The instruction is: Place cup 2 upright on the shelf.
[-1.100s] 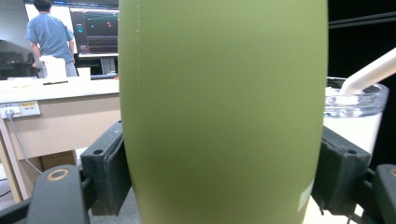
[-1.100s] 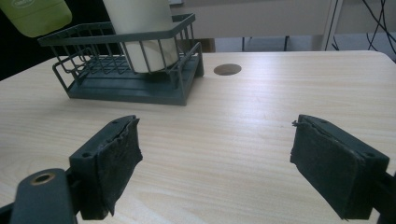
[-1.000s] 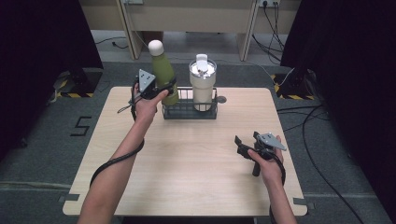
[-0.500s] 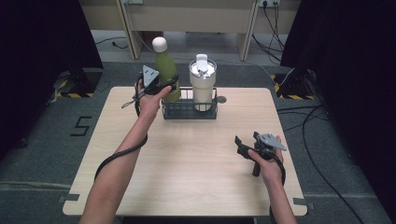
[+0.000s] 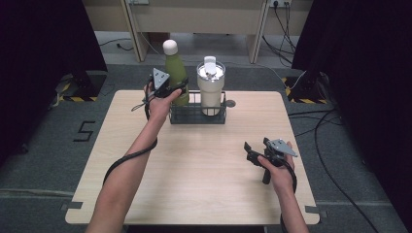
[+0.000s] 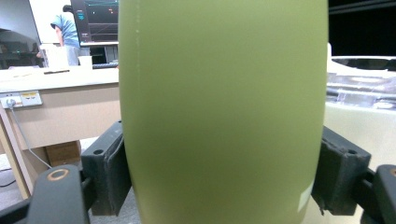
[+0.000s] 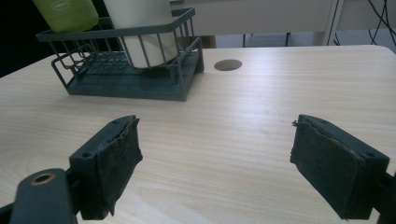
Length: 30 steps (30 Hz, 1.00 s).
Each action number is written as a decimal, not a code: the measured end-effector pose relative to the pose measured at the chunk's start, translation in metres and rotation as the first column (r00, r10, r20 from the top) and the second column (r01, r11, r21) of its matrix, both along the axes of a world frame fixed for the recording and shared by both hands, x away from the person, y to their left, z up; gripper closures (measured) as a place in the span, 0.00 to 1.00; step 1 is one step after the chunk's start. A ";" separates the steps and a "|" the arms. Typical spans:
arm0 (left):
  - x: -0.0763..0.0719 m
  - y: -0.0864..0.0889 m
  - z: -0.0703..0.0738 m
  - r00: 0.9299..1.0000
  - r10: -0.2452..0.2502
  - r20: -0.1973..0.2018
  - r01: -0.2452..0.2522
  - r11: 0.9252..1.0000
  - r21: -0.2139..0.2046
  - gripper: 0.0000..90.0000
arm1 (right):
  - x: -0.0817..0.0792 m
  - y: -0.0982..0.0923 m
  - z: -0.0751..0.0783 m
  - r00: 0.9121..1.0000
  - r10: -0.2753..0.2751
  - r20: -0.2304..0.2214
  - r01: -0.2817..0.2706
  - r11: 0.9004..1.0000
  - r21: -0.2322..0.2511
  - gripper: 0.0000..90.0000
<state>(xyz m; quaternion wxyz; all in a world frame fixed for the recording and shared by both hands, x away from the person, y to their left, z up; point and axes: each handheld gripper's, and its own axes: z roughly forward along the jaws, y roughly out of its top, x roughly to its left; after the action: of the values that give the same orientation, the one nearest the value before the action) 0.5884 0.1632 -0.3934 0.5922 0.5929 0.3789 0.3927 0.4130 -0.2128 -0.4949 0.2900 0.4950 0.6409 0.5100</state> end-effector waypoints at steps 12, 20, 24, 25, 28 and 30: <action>0.007 -0.004 -0.013 0.999 0.007 -0.037 -0.006 1.000 0.025 0.22 | 0.000 0.000 -0.001 1.000 0.000 -0.001 0.000 1.000 0.001 0.17; 0.011 -0.004 -0.020 0.998 0.011 -0.056 -0.009 1.000 0.027 0.22 | 0.000 0.001 -0.002 1.000 -0.001 -0.010 0.001 1.000 0.005 0.17; 0.012 -0.004 -0.023 0.998 0.017 -0.068 -0.015 0.999 0.032 0.22 | 0.000 0.001 -0.002 1.000 0.000 -0.011 0.000 1.000 0.004 0.17; 0.013 -0.004 -0.024 0.997 0.018 -0.071 -0.015 0.999 0.030 0.22 | 0.000 0.002 -0.002 1.000 0.000 -0.011 0.000 1.000 0.004 0.17; 0.013 -0.004 -0.028 0.997 0.022 -0.080 -0.020 0.999 0.032 0.22 | 0.000 0.001 -0.002 1.000 0.002 -0.009 -0.002 1.000 0.000 0.17; 0.014 -0.004 -0.030 0.996 0.023 -0.085 -0.021 0.999 0.031 0.22 | 0.000 0.002 -0.003 1.000 0.003 -0.008 -0.003 1.000 0.000 0.17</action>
<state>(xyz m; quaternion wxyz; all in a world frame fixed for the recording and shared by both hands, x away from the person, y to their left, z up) 0.6019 0.1596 -0.4230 0.5620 0.6138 0.4045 0.3791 0.4134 -0.2112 -0.4974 0.2867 0.4963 0.6427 0.5084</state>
